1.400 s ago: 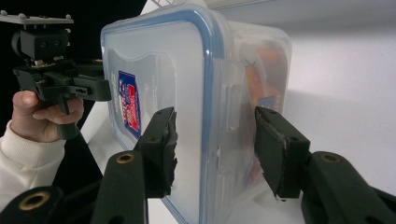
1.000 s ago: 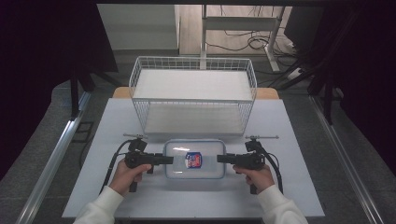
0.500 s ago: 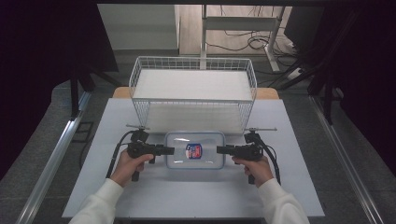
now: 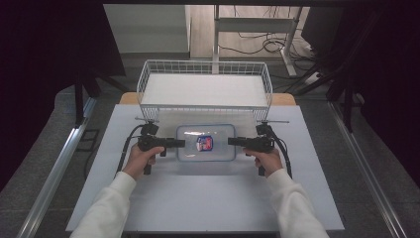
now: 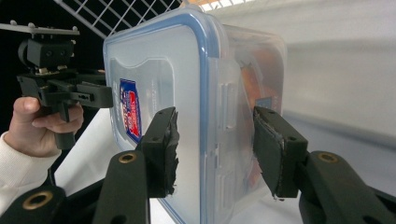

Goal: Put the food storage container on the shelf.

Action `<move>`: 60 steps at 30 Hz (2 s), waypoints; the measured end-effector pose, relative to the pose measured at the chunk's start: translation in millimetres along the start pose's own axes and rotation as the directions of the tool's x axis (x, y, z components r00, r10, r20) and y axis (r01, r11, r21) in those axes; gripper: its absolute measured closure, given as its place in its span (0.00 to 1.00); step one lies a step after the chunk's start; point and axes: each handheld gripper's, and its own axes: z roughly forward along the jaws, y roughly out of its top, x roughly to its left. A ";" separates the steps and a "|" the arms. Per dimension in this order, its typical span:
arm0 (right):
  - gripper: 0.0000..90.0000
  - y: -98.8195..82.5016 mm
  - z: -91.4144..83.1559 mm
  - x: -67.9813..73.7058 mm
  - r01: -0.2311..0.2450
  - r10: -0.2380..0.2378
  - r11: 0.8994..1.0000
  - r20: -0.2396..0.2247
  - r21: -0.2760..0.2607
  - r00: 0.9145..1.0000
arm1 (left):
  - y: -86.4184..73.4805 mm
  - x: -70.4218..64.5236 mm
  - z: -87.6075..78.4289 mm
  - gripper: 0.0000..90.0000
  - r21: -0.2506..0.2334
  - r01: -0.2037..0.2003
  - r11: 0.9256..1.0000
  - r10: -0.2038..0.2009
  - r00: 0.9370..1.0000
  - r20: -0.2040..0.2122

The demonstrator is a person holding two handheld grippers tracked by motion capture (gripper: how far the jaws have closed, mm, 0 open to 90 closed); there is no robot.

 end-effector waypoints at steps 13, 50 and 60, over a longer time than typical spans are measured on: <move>0.55 -2.8 11.6 -12.7 -0.049 0.049 0.999 0.029 0.004 0.998 | -0.8 7.9 8.6 0.50 -0.024 0.021 0.999 -0.022 1.000 -0.023; 0.42 -23.4 -20.3 23.7 0.227 -0.210 0.973 0.225 -0.049 0.951 | -23.2 -31.0 -23.1 0.26 -0.044 -0.127 0.991 0.117 0.978 -0.173; 0.62 -57.2 -31.7 52.2 0.424 -0.430 0.902 0.255 0.078 0.866 | -71.1 -62.6 -36.7 0.26 0.015 -0.267 0.963 0.261 0.927 -0.270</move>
